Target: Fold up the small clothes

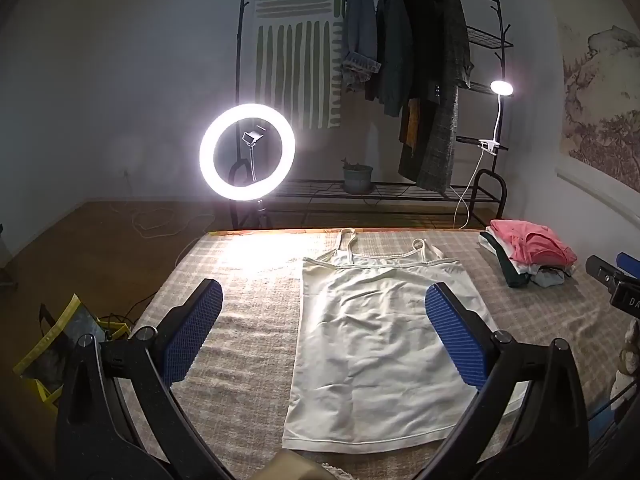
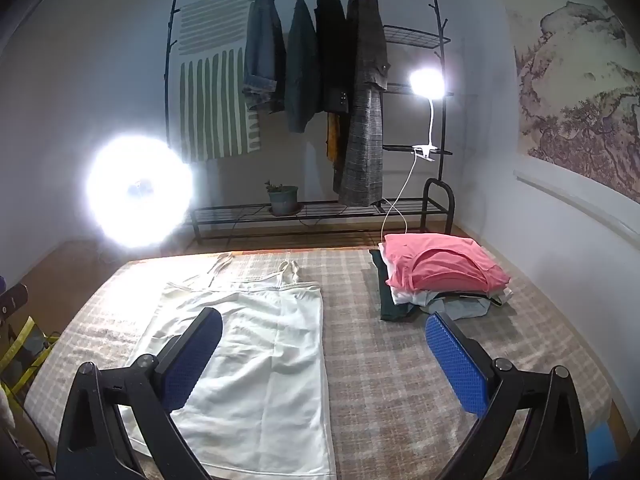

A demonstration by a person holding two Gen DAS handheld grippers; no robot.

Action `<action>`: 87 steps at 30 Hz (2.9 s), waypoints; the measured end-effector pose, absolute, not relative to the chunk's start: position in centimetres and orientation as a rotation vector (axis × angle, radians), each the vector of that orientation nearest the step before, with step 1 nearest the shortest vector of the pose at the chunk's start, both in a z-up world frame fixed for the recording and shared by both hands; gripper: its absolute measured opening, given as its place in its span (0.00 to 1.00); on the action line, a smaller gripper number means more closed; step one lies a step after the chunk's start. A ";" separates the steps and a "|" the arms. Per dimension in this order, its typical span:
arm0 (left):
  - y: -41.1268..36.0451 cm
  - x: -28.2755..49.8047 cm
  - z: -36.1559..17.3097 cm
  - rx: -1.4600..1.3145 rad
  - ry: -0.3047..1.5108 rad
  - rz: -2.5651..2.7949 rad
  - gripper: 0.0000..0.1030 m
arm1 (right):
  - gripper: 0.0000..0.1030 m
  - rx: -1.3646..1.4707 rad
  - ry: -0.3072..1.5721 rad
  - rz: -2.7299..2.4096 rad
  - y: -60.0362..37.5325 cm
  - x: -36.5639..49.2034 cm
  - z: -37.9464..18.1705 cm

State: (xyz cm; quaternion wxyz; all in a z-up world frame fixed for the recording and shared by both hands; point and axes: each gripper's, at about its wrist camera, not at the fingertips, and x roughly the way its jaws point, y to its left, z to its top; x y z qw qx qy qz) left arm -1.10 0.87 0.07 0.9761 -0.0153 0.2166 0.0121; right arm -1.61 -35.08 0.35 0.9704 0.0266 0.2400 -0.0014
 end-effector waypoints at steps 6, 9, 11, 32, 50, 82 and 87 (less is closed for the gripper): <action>0.8 -1.2 0.1 -0.027 0.438 0.024 1.00 | 1.00 0.049 0.487 -0.002 -35.0 -1.6 0.2; 0.8 -1.2 0.1 -0.030 0.438 0.025 1.00 | 1.00 0.054 0.491 -0.002 -35.1 -1.4 0.1; 0.7 -1.2 0.1 -0.029 0.438 0.025 1.00 | 1.00 0.058 0.487 0.000 -34.9 -1.4 0.0; 0.9 -1.2 -0.1 -0.026 0.440 0.027 1.00 | 1.00 0.062 0.481 0.000 -34.9 -1.1 -0.1; 3.5 -1.2 -1.8 -0.016 0.490 0.095 1.00 | 1.00 0.072 0.501 0.072 -31.3 0.0 0.0; 9.5 2.4 -14.4 -0.389 0.999 0.004 0.50 | 0.86 -0.241 0.624 0.449 -12.3 11.8 -4.0; 9.0 3.2 -16.0 -0.427 1.060 -0.018 0.50 | 0.79 -0.237 0.676 0.479 -10.5 14.2 -4.9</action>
